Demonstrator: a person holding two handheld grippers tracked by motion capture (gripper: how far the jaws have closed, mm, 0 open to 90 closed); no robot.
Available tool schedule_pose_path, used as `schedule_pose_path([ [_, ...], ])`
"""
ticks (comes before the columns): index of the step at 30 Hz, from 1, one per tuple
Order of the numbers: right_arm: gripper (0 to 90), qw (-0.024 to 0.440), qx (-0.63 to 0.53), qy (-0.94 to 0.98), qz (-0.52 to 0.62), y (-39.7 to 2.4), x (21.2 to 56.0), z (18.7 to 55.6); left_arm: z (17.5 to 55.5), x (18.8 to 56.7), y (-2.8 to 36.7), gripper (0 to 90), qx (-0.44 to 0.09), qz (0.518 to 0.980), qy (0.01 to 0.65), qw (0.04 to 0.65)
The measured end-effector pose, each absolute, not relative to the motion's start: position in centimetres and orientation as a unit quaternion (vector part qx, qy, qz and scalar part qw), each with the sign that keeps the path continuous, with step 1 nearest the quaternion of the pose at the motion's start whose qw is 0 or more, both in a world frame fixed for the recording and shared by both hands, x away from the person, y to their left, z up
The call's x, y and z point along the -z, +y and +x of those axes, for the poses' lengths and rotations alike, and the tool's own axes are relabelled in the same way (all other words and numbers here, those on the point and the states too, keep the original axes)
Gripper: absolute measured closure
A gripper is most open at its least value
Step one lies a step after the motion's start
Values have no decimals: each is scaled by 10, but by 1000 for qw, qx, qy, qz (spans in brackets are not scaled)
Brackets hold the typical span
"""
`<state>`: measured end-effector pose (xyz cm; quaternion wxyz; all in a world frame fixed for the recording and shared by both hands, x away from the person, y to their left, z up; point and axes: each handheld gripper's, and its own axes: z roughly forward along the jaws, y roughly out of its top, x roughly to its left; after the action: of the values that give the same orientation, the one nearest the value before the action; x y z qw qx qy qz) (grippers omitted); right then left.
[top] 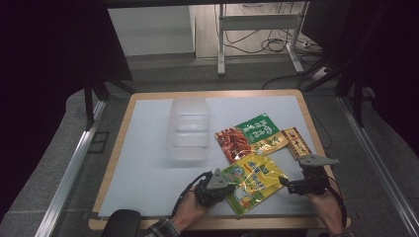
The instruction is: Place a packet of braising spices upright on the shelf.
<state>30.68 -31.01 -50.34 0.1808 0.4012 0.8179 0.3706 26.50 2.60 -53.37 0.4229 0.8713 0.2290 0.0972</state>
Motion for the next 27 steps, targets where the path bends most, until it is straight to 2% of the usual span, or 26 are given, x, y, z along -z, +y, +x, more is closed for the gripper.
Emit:
schedule_pose_path([
  [27, 5, 142, -389, 827, 381, -295, 501, 308, 260, 540, 28, 900, -104, 876, 242, 404],
])
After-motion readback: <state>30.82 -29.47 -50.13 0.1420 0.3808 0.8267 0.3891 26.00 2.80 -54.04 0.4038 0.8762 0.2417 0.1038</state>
